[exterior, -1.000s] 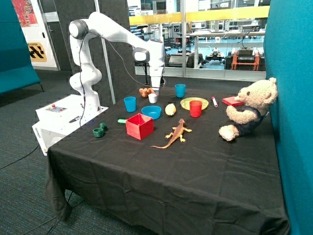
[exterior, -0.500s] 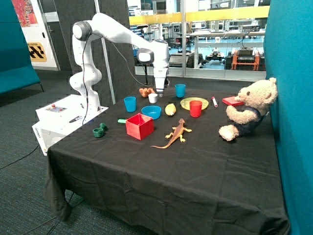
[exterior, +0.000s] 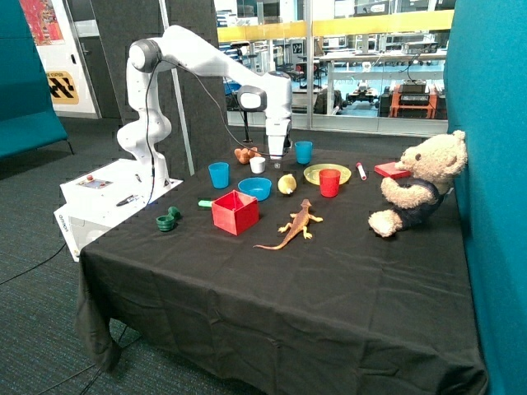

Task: Put the ball in the red pot

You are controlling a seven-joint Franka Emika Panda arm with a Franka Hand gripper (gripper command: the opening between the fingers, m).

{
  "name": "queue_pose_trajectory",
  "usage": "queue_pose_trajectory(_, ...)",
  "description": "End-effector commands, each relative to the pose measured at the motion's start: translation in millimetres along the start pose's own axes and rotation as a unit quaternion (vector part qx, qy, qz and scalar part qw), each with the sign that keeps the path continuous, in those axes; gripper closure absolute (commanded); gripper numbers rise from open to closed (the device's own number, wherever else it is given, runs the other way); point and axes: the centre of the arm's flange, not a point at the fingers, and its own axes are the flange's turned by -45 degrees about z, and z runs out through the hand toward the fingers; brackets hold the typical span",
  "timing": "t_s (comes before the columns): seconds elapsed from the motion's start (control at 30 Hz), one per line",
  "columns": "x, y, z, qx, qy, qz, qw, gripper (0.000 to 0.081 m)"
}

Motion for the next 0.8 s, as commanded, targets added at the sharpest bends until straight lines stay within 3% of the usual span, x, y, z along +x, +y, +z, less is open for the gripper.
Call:
queue_pose_trajectory(0.0, 20.4, -1.5, 12.3, -0.00113, 0.0007, 0.004, 1.0000, 0.0000)
queue_pose_trajectory(0.33, 24.3, -11.5, 32.4, -0.00113, 0.0007, 0.003, 1.0000, 0.0000)
queue_pose_trajectory(0.77, 22.6, -4.6, 39.7, -0.00113, 0.0007, -0.003, 1.0000, 0.0000)
